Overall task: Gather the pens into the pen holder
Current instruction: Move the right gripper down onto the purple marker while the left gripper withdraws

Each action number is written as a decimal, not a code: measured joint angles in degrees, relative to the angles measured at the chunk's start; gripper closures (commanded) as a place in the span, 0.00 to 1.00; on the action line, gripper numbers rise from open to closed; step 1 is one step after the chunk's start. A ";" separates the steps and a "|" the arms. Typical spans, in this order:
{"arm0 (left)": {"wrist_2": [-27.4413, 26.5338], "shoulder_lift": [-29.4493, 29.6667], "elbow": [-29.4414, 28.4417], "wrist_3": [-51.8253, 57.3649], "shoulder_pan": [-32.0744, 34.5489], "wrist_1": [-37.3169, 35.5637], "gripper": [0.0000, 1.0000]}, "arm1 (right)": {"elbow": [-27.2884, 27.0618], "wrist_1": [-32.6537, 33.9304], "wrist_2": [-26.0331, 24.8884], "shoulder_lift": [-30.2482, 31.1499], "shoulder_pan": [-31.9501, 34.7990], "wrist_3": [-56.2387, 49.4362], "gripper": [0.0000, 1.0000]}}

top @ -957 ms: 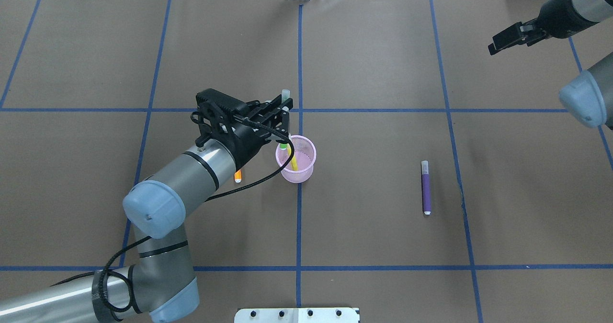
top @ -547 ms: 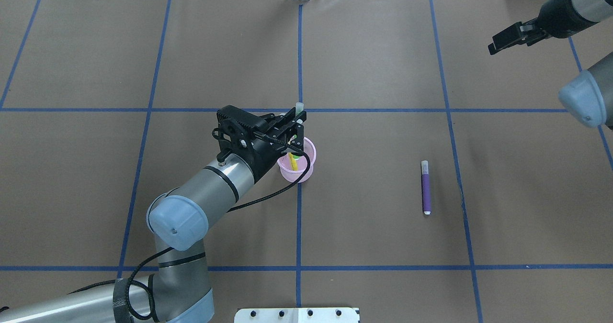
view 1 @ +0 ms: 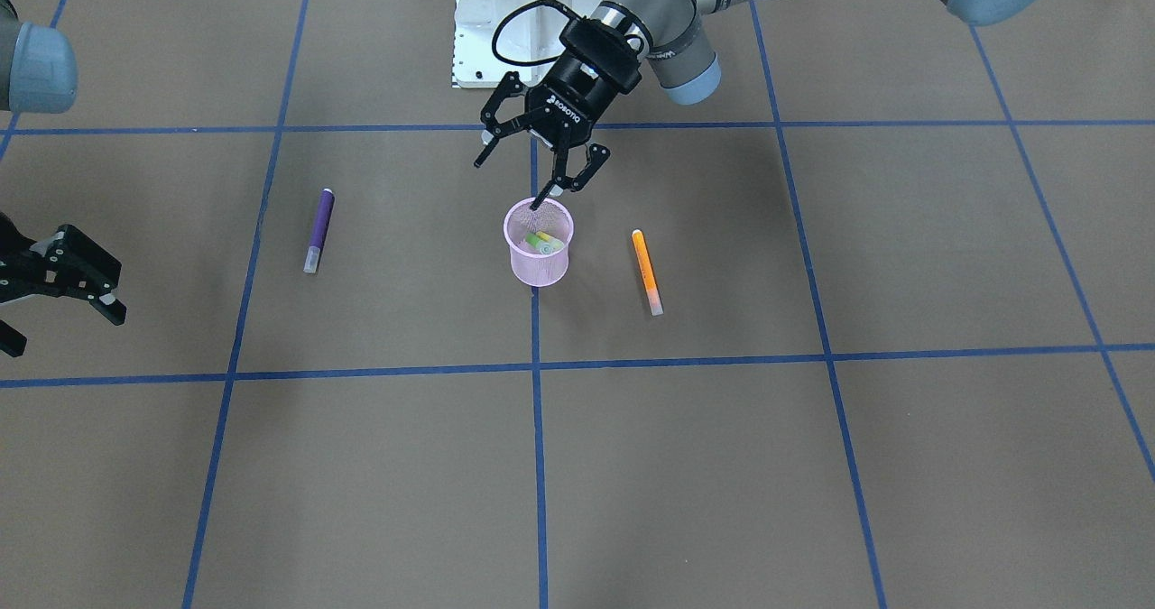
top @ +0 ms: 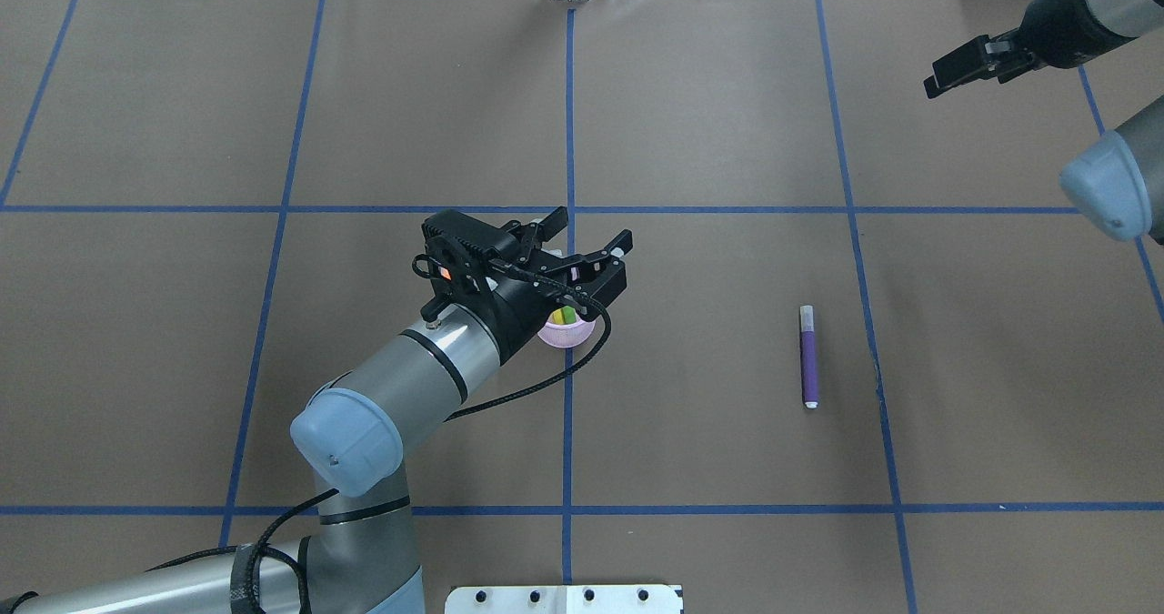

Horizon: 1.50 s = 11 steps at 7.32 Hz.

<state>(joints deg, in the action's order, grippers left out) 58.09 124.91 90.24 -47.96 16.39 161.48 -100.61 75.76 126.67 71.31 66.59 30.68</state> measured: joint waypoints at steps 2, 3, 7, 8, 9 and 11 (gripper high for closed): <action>1.01 -2.19 3.08 -0.01 0.83 -2.82 0.00 | -0.83 0.00 0.04 -0.58 -0.67 6.00 0.01; 3.02 -4.21 6.03 -0.17 1.98 -7.65 0.00 | -1.31 0.00 -0.18 -0.71 -1.40 9.57 0.01; 29.33 -11.93 21.89 -1.82 14.89 -40.93 0.00 | -6.05 0.06 -7.17 0.10 -9.37 25.70 0.03; 40.05 -12.61 25.42 -1.62 20.69 -51.15 0.00 | -7.11 0.10 -9.68 0.83 -12.67 29.35 0.04; 48.86 -12.83 27.56 -1.32 25.99 -59.13 0.00 | -7.94 0.20 -11.66 1.95 -15.75 32.09 0.04; 57.23 -12.95 29.32 -1.09 32.54 -70.44 0.00 | -9.13 0.38 -15.95 5.07 -22.03 36.05 0.04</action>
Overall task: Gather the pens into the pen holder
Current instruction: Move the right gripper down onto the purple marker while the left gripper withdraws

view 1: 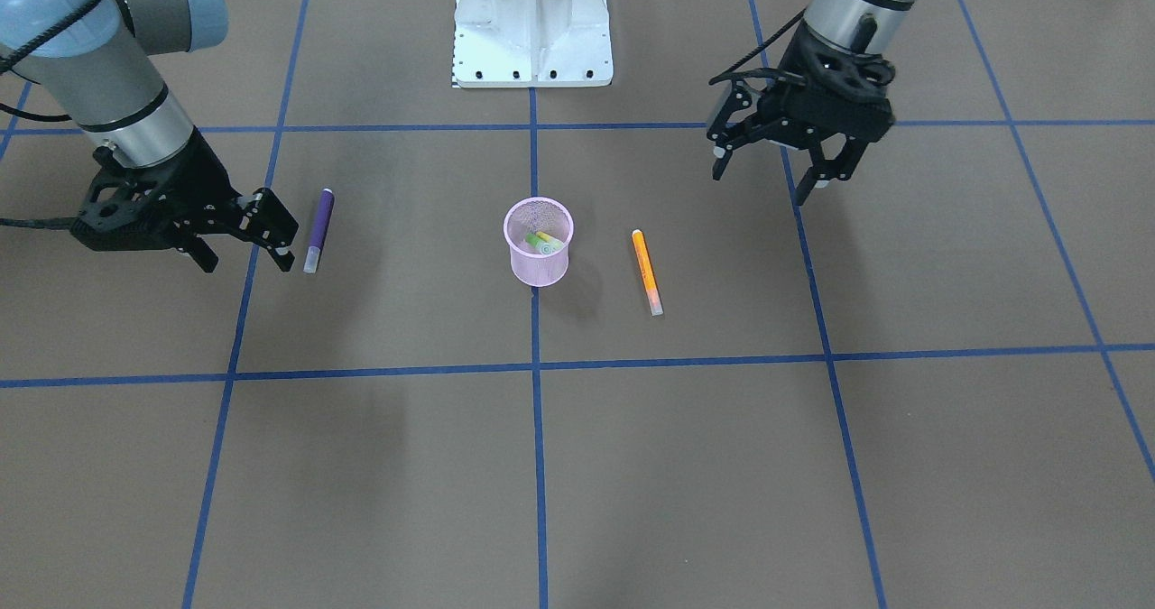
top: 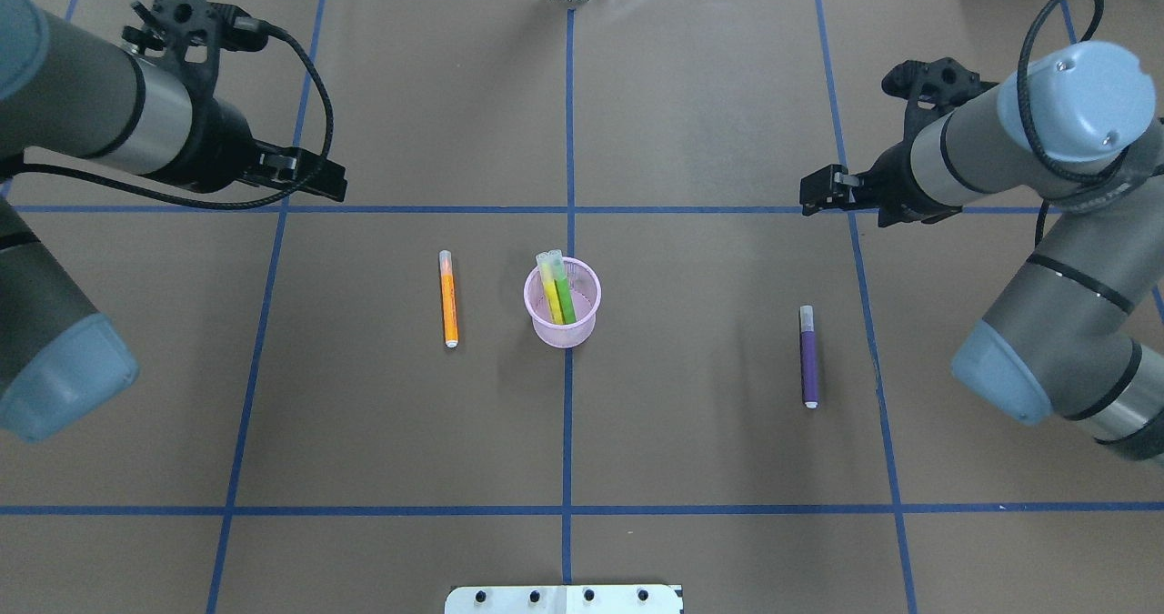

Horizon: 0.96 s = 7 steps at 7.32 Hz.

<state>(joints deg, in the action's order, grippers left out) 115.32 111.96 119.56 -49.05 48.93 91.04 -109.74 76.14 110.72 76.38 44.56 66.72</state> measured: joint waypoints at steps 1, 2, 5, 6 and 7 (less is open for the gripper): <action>0.96 -0.02 0.35 0.06 1.07 -2.62 0.00 | -0.07 -0.02 -3.60 1.18 -3.62 1.13 0.06; 1.24 0.05 0.60 0.08 1.48 -3.69 0.00 | 0.10 -0.05 -6.89 1.73 -7.01 2.15 0.13; 0.98 0.39 1.02 0.02 1.70 -4.27 0.00 | 0.54 0.02 -13.11 3.79 -14.03 3.20 0.29; 0.92 0.42 1.13 0.00 1.72 -4.28 0.00 | 0.92 -0.11 -14.02 4.53 -15.07 3.53 0.34; 0.89 0.44 1.29 -0.04 1.71 -4.29 0.00 | 1.54 -0.32 -14.43 4.73 -15.67 4.46 0.43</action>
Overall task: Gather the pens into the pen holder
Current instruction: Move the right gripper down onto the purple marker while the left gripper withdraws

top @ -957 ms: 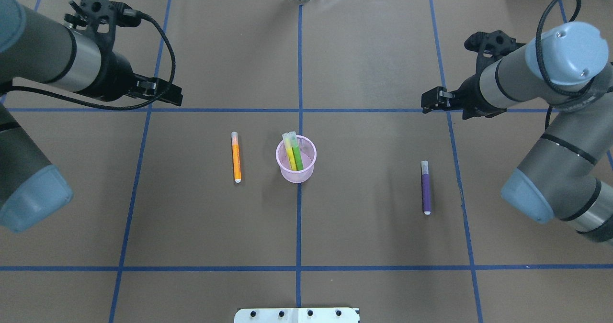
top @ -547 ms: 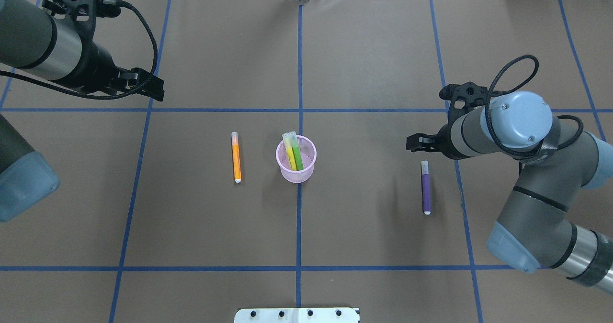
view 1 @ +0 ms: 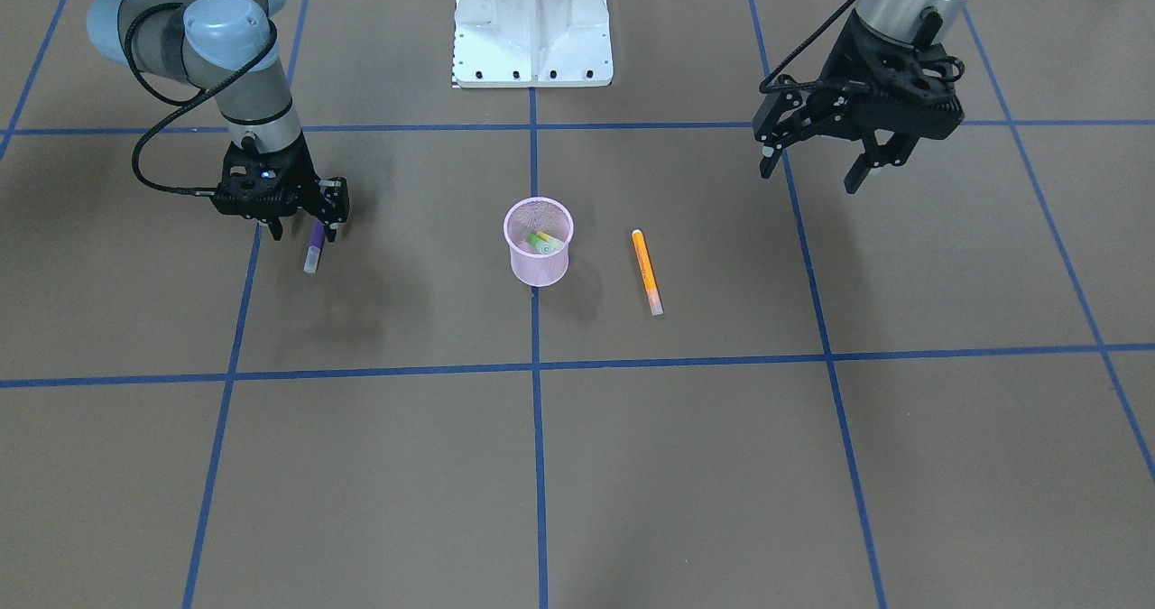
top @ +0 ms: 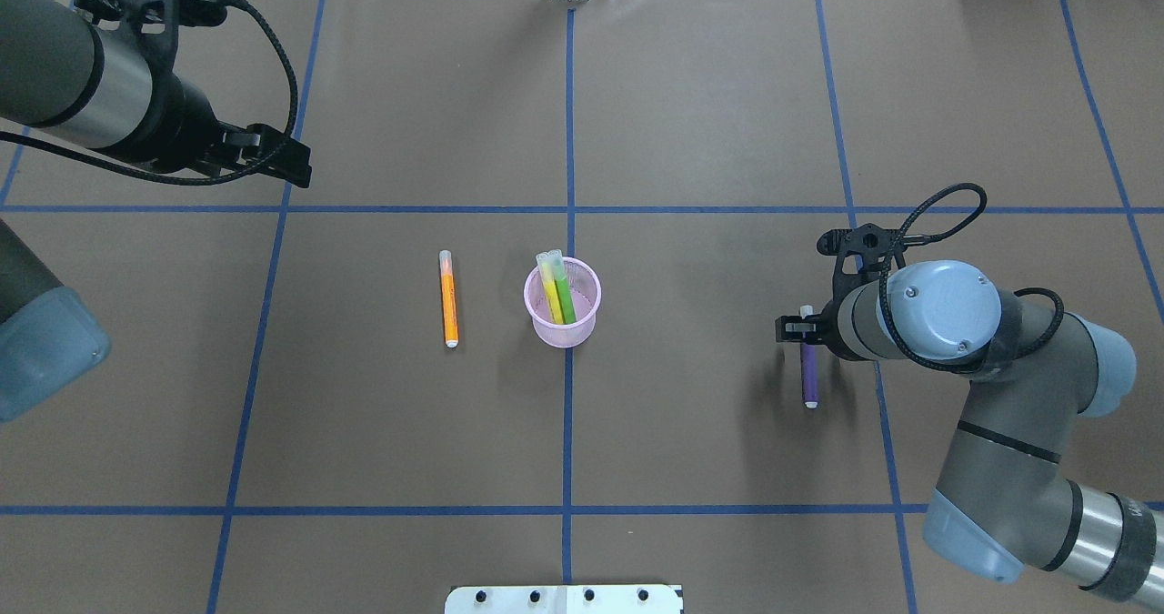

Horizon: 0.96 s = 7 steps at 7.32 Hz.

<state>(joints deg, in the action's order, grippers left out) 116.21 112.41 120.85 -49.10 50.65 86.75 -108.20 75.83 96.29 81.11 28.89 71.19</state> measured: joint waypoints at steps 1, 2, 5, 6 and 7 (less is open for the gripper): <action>-0.03 0.00 0.11 -0.02 -0.01 0.00 0.00 | 0.38 -0.09 -0.15 -0.11 -0.38 1.16 0.48; -0.07 -0.01 0.14 -0.03 -0.02 0.00 0.00 | 0.58 -0.13 -0.22 -0.21 -0.64 2.03 0.52; -0.10 -0.10 0.17 -0.04 -0.02 0.00 0.00 | 1.55 -0.15 -0.29 -0.83 -1.19 2.76 0.61; -0.10 -0.14 0.13 -0.04 -0.03 0.00 0.00 | 1.79 -0.18 -0.24 -0.97 -1.23 2.74 0.70; -0.10 -0.15 0.10 -0.02 -0.02 0.00 0.00 | 1.91 -0.18 -0.18 -1.05 -1.23 2.70 1.00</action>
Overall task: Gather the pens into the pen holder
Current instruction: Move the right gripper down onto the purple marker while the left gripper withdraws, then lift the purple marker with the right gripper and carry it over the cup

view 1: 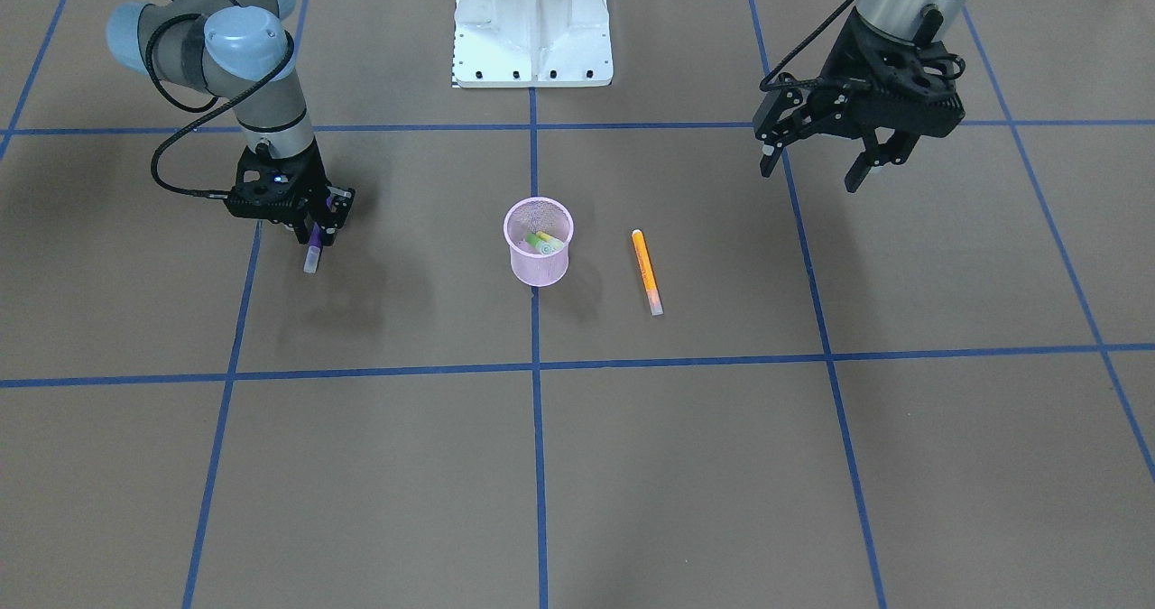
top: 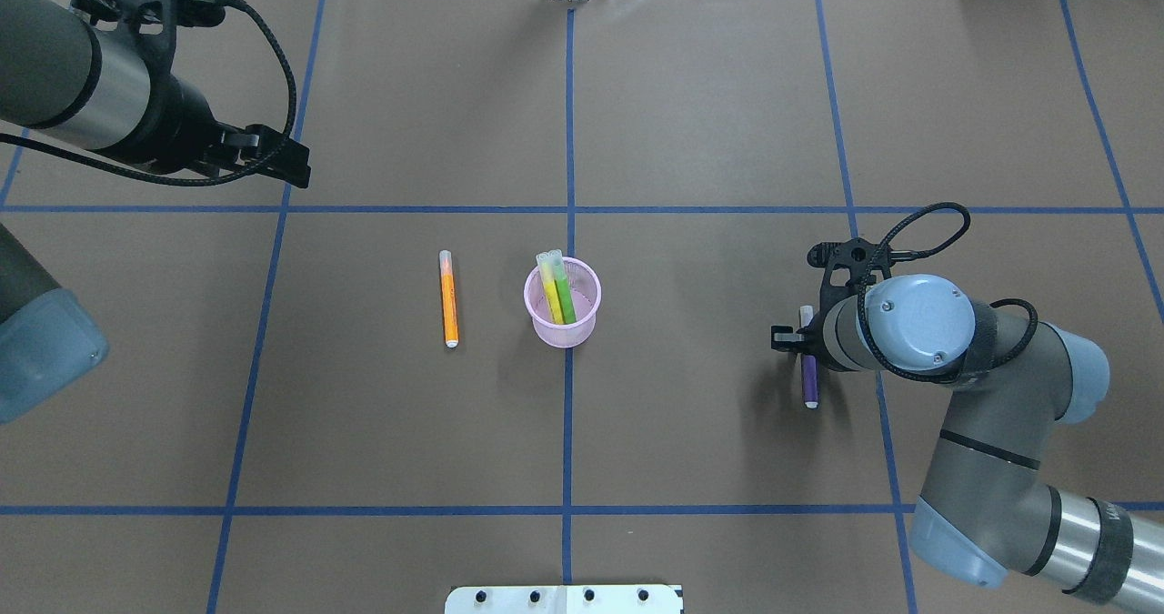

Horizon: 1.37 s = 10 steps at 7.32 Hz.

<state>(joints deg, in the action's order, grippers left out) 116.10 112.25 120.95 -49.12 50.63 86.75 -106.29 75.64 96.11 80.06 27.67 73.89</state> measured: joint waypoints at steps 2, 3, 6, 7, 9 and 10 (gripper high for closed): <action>0.00 -0.02 -0.01 0.05 0.00 0.00 0.00 | 0.01 0.06 0.09 -0.22 0.01 0.01 1.00; 0.00 -0.07 -0.01 0.02 -0.02 0.00 0.00 | -0.42 0.04 0.23 -0.25 0.09 -0.07 1.00; -0.02 -0.27 -0.34 -0.23 -0.43 0.02 0.00 | -2.96 0.07 -3.49 -5.93 2.22 -0.42 1.00; -0.02 -0.11 -0.65 -0.26 -0.58 0.08 0.00 | -3.18 0.05 -8.40 -9.32 2.38 -0.31 1.00; 0.13 0.44 -1.89 -0.27 -1.49 0.28 0.00 | -3.46 0.03 -21.74 -14.18 0.19 0.41 1.00; 0.16 0.56 -2.54 -0.28 -2.13 0.32 0.00 | -3.42 0.03 -28.03 -16.02 -1.79 1.89 1.00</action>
<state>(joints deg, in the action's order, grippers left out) 116.26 112.82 118.41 -49.39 48.49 87.07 -109.72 75.67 68.08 64.04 25.87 75.78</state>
